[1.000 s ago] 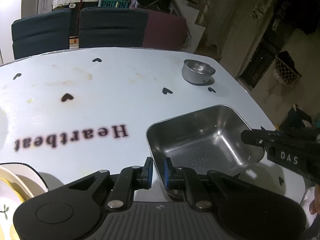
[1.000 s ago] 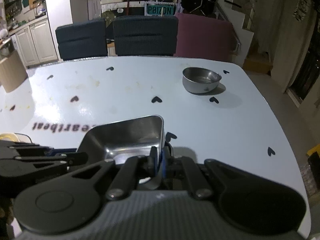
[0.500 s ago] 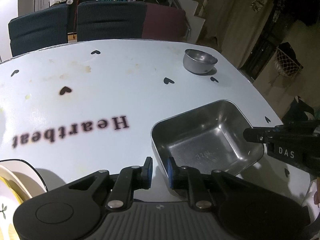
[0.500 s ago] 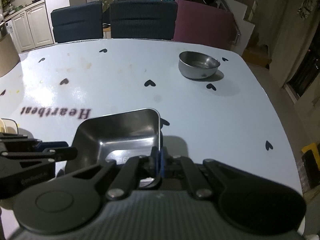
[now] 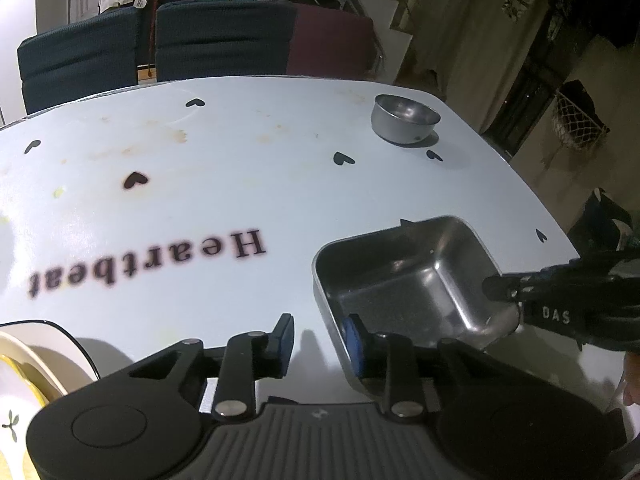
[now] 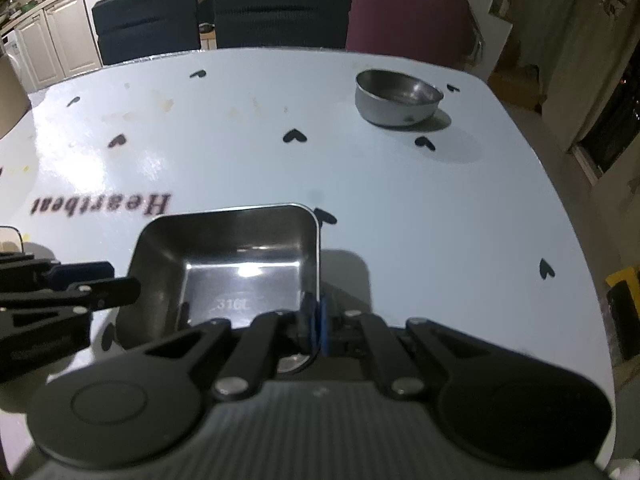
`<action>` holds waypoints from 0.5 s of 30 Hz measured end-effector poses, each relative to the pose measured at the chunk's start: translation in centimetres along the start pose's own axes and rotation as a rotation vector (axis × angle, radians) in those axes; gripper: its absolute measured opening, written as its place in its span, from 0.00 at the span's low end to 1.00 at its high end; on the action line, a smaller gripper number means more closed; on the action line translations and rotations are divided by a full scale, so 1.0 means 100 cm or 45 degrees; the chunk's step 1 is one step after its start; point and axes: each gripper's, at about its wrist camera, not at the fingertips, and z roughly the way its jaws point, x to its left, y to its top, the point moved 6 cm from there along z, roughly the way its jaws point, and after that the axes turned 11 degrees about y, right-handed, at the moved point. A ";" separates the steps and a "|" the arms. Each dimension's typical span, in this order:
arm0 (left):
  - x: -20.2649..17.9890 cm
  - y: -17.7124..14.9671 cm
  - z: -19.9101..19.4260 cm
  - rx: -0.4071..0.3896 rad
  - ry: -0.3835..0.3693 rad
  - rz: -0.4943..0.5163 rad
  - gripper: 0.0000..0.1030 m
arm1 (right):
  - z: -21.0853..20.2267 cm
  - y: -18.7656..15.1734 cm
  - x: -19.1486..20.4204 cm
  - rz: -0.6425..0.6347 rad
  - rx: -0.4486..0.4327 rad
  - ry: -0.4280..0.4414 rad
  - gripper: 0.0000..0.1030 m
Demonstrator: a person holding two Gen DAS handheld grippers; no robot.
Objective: Organize plates and bowls
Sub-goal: 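Lower the steel square tray onto the table and open both grippers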
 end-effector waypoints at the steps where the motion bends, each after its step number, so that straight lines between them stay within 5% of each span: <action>1: 0.000 0.000 0.000 0.001 -0.002 -0.001 0.31 | 0.002 -0.001 -0.001 0.007 0.016 0.002 0.04; 15: 0.000 -0.001 0.001 0.002 -0.006 0.007 0.33 | 0.020 -0.009 -0.004 0.036 0.110 0.039 0.05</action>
